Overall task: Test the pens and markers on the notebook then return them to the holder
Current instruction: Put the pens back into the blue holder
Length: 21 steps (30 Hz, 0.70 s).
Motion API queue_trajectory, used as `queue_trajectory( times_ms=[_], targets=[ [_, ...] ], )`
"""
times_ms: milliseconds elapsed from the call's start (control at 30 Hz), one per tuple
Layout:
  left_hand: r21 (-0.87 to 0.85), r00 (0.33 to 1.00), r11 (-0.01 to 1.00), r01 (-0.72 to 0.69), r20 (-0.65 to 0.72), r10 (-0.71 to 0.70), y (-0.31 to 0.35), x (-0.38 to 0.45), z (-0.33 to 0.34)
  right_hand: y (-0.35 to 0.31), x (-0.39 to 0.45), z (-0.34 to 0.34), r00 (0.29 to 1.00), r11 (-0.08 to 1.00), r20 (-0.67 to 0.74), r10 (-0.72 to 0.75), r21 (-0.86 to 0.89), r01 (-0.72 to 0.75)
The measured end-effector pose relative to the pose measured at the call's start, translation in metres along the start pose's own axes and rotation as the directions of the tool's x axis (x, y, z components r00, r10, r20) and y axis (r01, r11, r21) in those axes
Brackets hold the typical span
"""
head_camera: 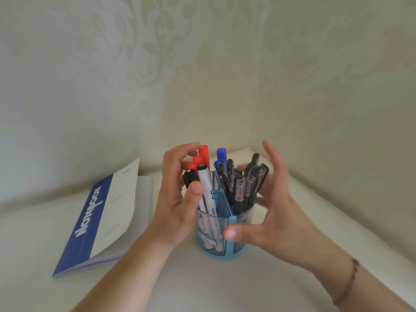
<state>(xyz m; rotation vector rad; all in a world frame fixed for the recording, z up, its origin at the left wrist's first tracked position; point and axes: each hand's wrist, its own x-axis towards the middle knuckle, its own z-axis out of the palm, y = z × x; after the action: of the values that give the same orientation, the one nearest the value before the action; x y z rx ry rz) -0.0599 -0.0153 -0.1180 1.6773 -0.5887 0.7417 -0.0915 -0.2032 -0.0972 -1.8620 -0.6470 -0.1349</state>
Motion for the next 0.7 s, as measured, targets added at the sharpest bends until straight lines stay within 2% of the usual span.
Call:
queue_trajectory(
  times_ms=[67,200,367,467,567,700],
  targets=[
    [-0.039,1.000,0.999,0.008,-0.007,-0.008,-0.001,0.000,0.000,0.007,0.000,0.007,0.999,0.999,0.017,0.045,-0.015,-0.045],
    [-0.051,1.000,0.998,0.023,-0.009,-0.024,-0.004,0.001,0.000,0.010,0.004,0.006,0.996,0.996,-0.049,0.074,-0.049,-0.077],
    [0.086,0.999,0.995,0.045,0.003,-0.046,-0.007,-0.004,0.004,0.026,0.013,-0.018,0.965,0.975,-0.219,0.143,-0.134,-0.175],
    [0.180,0.999,0.983,-0.031,0.039,0.024,-0.003,-0.007,0.005,0.038,0.020,-0.026,0.933,0.964,-0.319,0.165,-0.149,-0.222],
    [0.226,0.994,0.970,-0.089,0.080,0.073,0.001,-0.010,0.008,0.051,0.022,-0.030,0.903,0.945,-0.379,0.202,-0.166,-0.281],
    [0.246,0.990,0.968,-0.055,0.136,0.022,-0.003,-0.016,0.014,0.062,0.018,-0.030,0.857,0.878,-0.430,0.283,-0.244,-0.412]
  ],
)
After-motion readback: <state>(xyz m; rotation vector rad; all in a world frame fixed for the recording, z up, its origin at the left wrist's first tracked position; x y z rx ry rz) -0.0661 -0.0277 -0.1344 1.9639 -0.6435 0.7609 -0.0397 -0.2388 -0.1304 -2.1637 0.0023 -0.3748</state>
